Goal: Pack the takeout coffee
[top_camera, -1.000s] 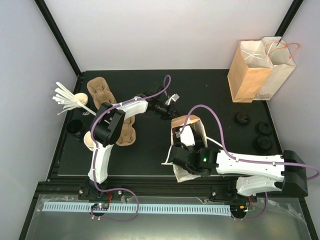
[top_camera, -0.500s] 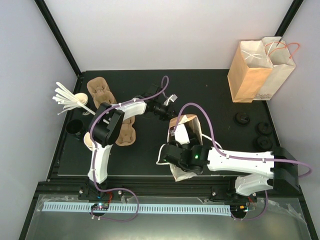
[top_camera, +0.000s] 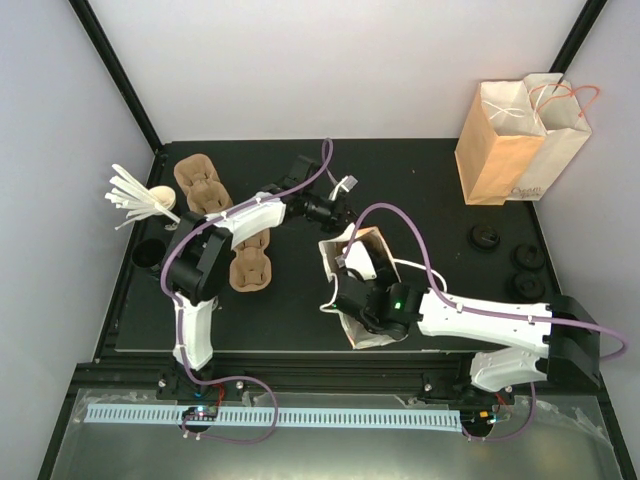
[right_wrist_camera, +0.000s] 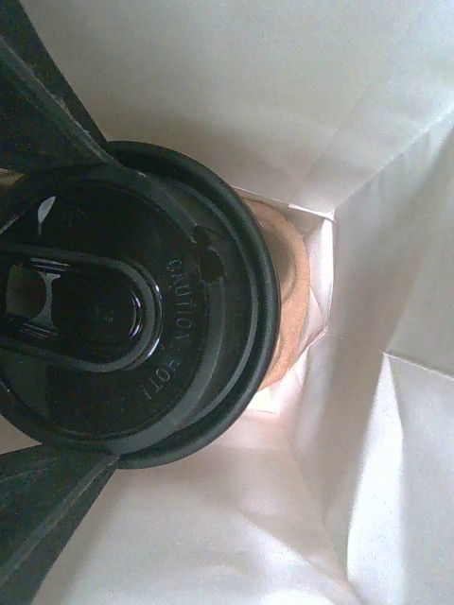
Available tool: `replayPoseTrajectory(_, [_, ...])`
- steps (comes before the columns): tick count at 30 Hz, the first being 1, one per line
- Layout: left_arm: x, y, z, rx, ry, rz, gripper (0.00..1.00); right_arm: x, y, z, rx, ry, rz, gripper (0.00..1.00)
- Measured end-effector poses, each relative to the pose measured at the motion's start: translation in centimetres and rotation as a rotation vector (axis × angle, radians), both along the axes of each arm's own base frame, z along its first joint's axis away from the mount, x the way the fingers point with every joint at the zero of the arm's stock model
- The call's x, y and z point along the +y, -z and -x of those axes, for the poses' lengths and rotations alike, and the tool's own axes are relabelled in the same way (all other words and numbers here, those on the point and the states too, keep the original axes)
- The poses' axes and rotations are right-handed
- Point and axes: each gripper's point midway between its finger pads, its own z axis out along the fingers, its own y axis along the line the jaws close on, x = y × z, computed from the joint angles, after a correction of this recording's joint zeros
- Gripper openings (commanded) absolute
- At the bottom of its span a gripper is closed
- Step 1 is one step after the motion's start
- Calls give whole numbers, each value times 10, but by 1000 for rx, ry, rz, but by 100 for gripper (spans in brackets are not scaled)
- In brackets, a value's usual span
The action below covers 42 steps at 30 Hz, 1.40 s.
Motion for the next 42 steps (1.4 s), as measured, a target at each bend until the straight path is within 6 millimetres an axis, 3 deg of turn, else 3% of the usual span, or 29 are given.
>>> replayPoseTrajectory(4, [-3, -10, 7, 2, 24, 23, 2, 4, 0, -1, 13, -22, 26, 45])
replayPoseTrajectory(14, [-2, -9, 10, 15, 34, 20, 1, 4, 2, 1, 37, -36, 80, 44])
replayPoseTrajectory(17, [2, -5, 9, 15, 29, 5, 14, 4, 2, 6, 35, -35, 80, 41])
replayPoseTrajectory(21, [12, 0, 3, 11, 9, -18, 39, 6, 1, 26, -6, -31, 113, 41])
replayPoseTrajectory(24, [18, 4, -8, -2, -14, -40, 48, 11, 2, 33, -66, -11, 138, 41])
replayPoseTrajectory(30, [24, 40, -16, 22, -25, -98, 48, 6, 1, 37, -148, 46, 116, 42])
replayPoseTrajectory(35, [11, 75, 2, 83, 29, -138, 44, -10, 0, 39, -165, 48, 31, 44])
replayPoseTrajectory(42, [-9, 79, 18, 100, 81, -119, 30, -17, 1, 39, -172, 40, -1, 44])
